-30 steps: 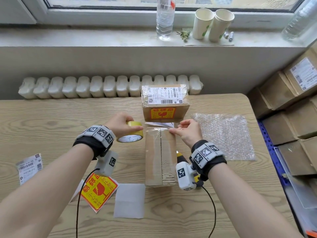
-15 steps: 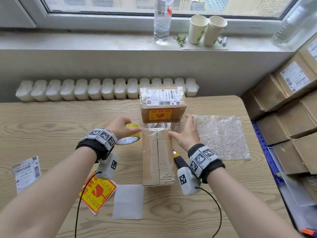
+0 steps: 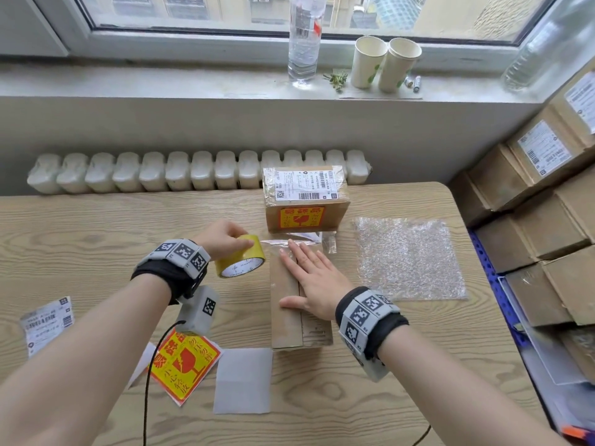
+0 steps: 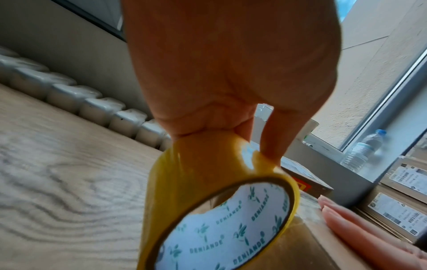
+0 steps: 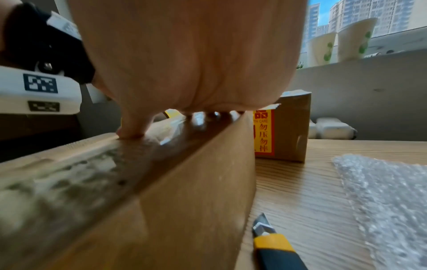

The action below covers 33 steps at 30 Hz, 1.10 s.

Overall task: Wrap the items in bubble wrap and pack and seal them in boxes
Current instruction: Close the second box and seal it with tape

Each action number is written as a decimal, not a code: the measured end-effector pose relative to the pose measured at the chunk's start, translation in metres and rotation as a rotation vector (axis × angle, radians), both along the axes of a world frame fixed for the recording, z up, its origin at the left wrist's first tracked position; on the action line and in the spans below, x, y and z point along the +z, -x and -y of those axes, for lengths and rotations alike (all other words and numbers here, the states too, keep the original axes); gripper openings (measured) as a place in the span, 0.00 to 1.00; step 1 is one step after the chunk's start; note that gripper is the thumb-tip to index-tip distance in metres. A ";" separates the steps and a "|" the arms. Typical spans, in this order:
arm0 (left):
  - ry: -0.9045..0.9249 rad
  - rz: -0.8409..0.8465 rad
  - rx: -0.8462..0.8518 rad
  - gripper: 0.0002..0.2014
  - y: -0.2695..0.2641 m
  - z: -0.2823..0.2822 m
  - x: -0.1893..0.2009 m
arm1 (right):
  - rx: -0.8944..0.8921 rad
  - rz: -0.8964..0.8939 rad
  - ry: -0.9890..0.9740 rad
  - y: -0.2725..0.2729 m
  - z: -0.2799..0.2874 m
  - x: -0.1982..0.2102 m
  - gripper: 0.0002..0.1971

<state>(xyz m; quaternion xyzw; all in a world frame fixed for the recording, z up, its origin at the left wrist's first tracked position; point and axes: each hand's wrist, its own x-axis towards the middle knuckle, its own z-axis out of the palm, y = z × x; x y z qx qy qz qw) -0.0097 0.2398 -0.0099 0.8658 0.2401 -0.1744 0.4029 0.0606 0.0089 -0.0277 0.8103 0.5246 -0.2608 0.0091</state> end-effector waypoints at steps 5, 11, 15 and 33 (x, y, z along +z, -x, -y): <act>-0.165 -0.079 -0.122 0.11 -0.006 0.000 0.000 | -0.005 -0.011 -0.015 -0.003 0.001 -0.005 0.46; -0.216 -0.156 -0.071 0.08 -0.009 0.001 -0.012 | -0.046 -0.071 -0.061 -0.003 0.001 -0.003 0.46; -0.170 -0.106 0.004 0.14 -0.004 0.000 -0.012 | -0.185 -0.169 -0.290 -0.007 0.011 0.007 0.34; 0.009 -0.068 -0.028 0.06 -0.003 -0.014 0.010 | -0.757 -0.088 0.113 -0.004 0.080 -0.055 0.27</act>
